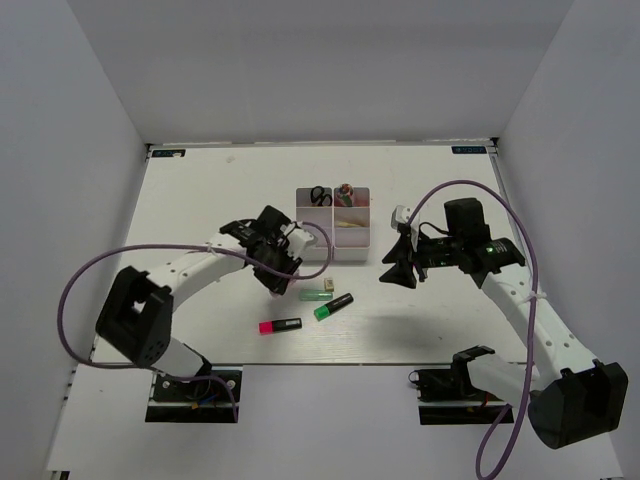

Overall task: Sort the stationery into containers
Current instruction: Pick up the stationery from the center of the board, then place the stationery in the storage box.

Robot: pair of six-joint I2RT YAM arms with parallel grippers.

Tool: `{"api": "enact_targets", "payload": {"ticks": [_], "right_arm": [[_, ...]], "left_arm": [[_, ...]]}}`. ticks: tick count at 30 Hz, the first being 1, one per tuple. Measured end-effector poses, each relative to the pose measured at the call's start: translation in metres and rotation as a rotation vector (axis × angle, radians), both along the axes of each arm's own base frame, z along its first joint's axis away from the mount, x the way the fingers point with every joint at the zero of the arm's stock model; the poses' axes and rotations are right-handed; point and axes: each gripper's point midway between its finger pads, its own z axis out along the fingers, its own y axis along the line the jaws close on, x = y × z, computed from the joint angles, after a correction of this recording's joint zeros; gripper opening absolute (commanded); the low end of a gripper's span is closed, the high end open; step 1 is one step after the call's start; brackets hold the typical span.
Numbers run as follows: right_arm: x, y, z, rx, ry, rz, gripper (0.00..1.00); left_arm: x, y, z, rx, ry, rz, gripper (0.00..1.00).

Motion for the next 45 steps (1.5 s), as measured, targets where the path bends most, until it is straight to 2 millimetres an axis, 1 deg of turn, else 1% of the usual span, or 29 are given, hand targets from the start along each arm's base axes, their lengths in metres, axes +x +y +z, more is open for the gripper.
{"api": "enact_targets", "payload": {"ticks": [4,8,11,15,16,20,26,32,34,39,40,43,44,45], "right_arm": [[0.0,0.0,0.0,0.001,0.001,0.0,0.54],[0.0,0.0,0.001,0.003,-0.001,0.0,0.54],[-0.001,0.0,0.002,0.005,-0.002,0.001,0.54],[-0.001,-0.001,0.003,0.007,-0.005,-0.002,0.54],[0.0,-0.001,0.003,0.009,-0.006,-0.003,0.55],[0.0,-0.001,0.003,0.01,-0.006,-0.004,0.55],[-0.001,-0.002,0.004,0.02,0.0,-0.002,0.55],[-0.003,-0.002,0.0,0.021,0.012,0.001,0.55],[-0.003,-0.002,0.0,0.022,0.013,0.001,0.55],[-0.003,-0.001,0.001,0.025,0.014,0.004,0.55],[-0.003,-0.001,0.001,0.025,0.014,0.004,0.55],[-0.003,-0.002,0.001,0.026,0.016,0.003,0.55],[-0.003,-0.002,0.001,0.028,0.017,0.002,0.55],[-0.002,-0.002,0.001,0.029,0.018,0.002,0.55]], "left_arm": [[0.012,-0.002,0.034,-0.077,-0.07,0.055,0.11],[0.034,-0.015,0.062,-0.126,-0.122,0.089,0.11],[0.055,-0.028,0.079,-0.153,-0.161,0.105,0.11],[0.088,-0.046,0.092,-0.164,-0.201,0.123,0.11],[0.096,-0.05,0.093,-0.165,-0.212,0.127,0.11],[0.122,-0.06,0.096,-0.16,-0.249,0.149,0.11],[0.153,-0.07,0.089,-0.139,-0.295,0.173,0.12],[0.17,-0.075,0.081,-0.122,-0.315,0.174,0.13],[0.173,-0.076,0.079,-0.12,-0.322,0.171,0.16],[0.18,-0.076,0.082,-0.117,-0.356,0.169,0.17],[0.181,-0.076,0.082,-0.116,-0.362,0.168,0.22],[0.183,-0.076,0.082,-0.116,-0.375,0.168,0.3],[0.184,-0.076,0.081,-0.117,-0.379,0.168,0.37],[0.184,-0.076,0.08,-0.117,-0.379,0.168,0.39]]}}
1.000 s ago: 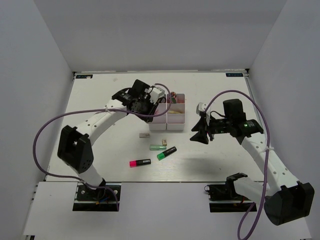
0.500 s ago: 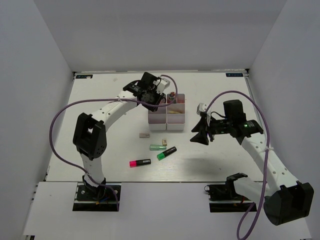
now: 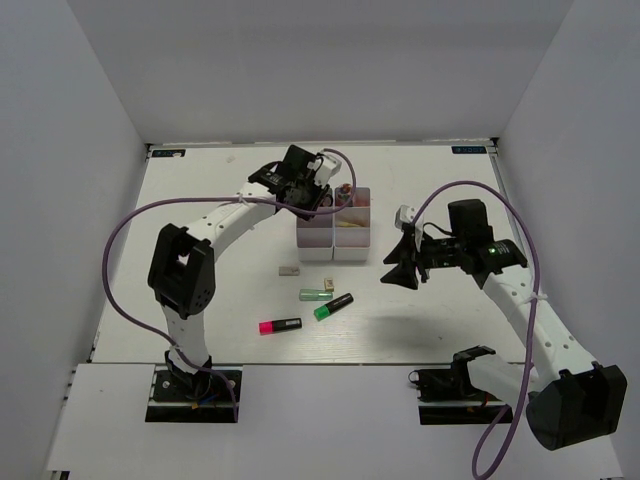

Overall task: Sort the stationery into containers
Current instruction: Place the stationery in the storage box, then pick up the stationery from the center of the board.

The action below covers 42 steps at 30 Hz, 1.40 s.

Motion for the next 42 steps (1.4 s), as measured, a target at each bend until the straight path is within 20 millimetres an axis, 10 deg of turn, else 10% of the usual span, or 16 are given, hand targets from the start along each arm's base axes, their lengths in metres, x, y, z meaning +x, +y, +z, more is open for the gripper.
{"api": "enact_targets", "payload": {"ticks": [18,24,26,28,30,32,35,36,38,39,42], "right_arm": [[0.0,-0.001,0.003,0.022,0.007,0.0,0.55],[0.002,-0.002,0.001,0.025,0.023,-0.003,0.0],[0.002,-0.002,-0.002,0.022,0.045,-0.002,0.11],[0.002,-0.002,-0.006,0.018,0.069,-0.003,0.52],[0.002,-0.002,-0.008,0.015,0.082,-0.003,0.9],[0.003,-0.001,-0.009,0.016,0.073,0.005,0.9],[0.003,-0.001,-0.008,0.018,0.057,0.016,0.72],[0.003,-0.001,-0.008,0.019,0.054,0.02,0.29],[0.003,0.0,-0.01,0.021,0.062,0.028,0.0],[0.002,0.0,-0.012,0.02,0.081,0.03,0.0],[0.003,0.001,-0.021,0.007,0.153,0.038,0.44]], "left_arm": [[-0.008,0.005,-0.02,0.017,0.019,0.003,0.55],[-0.022,0.003,0.011,-0.025,-0.036,-0.009,0.11],[-0.038,0.006,0.031,-0.054,-0.072,-0.02,0.0],[-0.058,0.014,0.049,-0.083,-0.108,-0.035,0.0],[-0.079,0.023,0.06,-0.113,-0.137,-0.056,0.23],[-0.104,0.035,0.056,-0.12,-0.12,-0.082,0.67],[-0.138,0.046,0.03,-0.118,-0.01,-0.109,0.7],[-0.149,0.047,0.019,-0.11,0.031,-0.116,0.64],[-0.168,0.045,0.0,-0.086,0.097,-0.125,0.49],[-0.178,0.042,-0.007,-0.072,0.122,-0.141,0.29],[-0.204,0.029,-0.02,-0.033,0.15,-0.227,0.28]]}}
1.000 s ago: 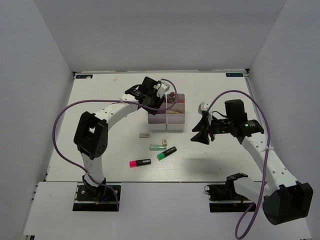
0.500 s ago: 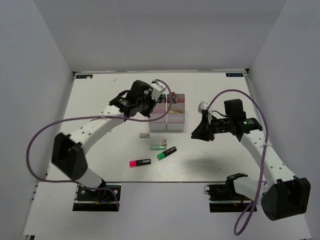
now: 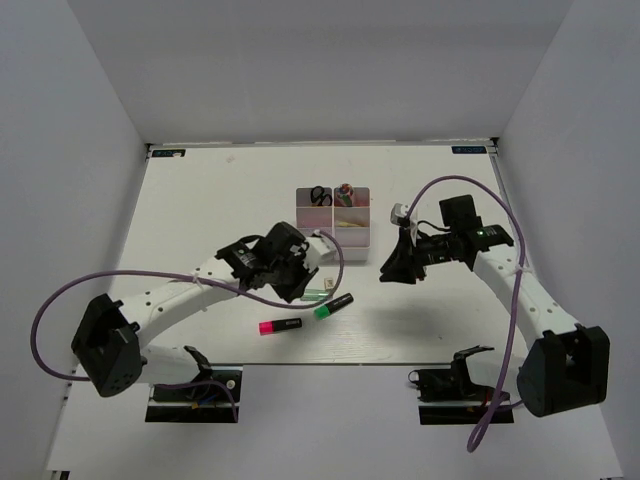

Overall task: Sort the stationery into containers
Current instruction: Pick up the stationery from the center of the board.

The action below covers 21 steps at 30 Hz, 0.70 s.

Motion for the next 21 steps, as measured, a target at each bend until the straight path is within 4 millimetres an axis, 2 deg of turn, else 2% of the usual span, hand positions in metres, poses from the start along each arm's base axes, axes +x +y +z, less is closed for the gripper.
{"api": "enact_targets", "payload": {"ticks": [3,5,6,14,21], "right_arm": [[0.0,0.0,-0.006,-0.01,0.033,0.013,0.5],[-0.001,0.0,-0.007,-0.014,0.042,0.019,0.53],[-0.002,0.0,-0.007,-0.013,0.038,0.022,0.53],[-0.003,-0.001,-0.007,-0.014,0.031,0.027,0.56],[-0.003,-0.002,-0.008,-0.017,0.026,0.03,0.56]], "left_arm": [[-0.012,-0.008,-0.01,0.032,0.003,-0.097,0.39],[-0.012,-0.01,-0.019,0.063,0.019,-0.147,0.52],[-0.012,-0.012,-0.025,0.078,0.034,-0.169,0.65],[0.011,-0.039,-0.049,0.183,0.075,-0.295,0.66],[0.013,-0.038,-0.069,0.243,0.107,-0.349,0.66]]}}
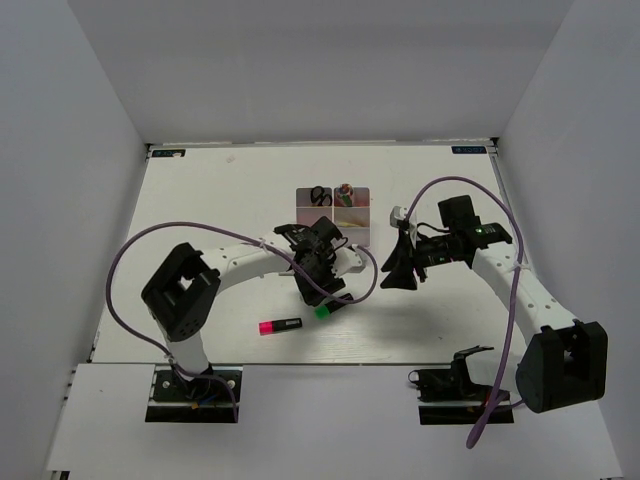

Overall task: Sort the stationery into containers
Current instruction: Pick up the stationery from the center of the board.

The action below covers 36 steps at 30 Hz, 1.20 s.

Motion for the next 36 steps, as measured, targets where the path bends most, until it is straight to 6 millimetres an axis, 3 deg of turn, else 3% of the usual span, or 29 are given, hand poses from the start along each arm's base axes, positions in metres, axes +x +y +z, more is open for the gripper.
{"api": "enact_targets", "payload": {"ticks": [13,18,23,27,28,29,32,34,36], "right_arm": [[0.002,-0.003,0.003,0.017,0.002,-0.011,0.57],[0.002,-0.005,0.006,0.033,0.004,-0.019,0.57],[0.001,-0.006,0.008,0.045,0.017,-0.025,0.57],[0.0,-0.006,0.01,0.056,0.02,-0.023,0.57],[0.0,-0.007,0.01,0.058,0.021,-0.024,0.63],[0.0,-0.007,0.011,0.06,0.024,-0.025,0.9],[0.0,-0.007,0.011,0.061,0.03,-0.029,0.9],[0.0,-0.007,0.011,0.061,0.029,-0.03,0.81],[0.001,-0.007,0.012,0.062,0.02,-0.027,0.31]], "left_arm": [[0.004,0.002,-0.027,0.046,0.021,-0.03,0.62],[0.009,0.001,-0.03,0.045,0.01,-0.02,0.45],[0.012,0.0,-0.03,0.041,-0.002,-0.007,0.17],[0.011,0.002,-0.028,0.04,-0.007,0.013,0.1],[0.01,0.003,-0.027,0.041,-0.008,0.021,0.1],[0.01,0.006,-0.024,0.042,-0.011,0.031,0.1],[0.012,0.008,-0.005,0.007,-0.037,0.068,0.1],[0.02,0.009,0.017,-0.044,-0.076,0.104,0.08],[0.032,0.012,0.043,-0.091,-0.129,0.144,0.08]]}}
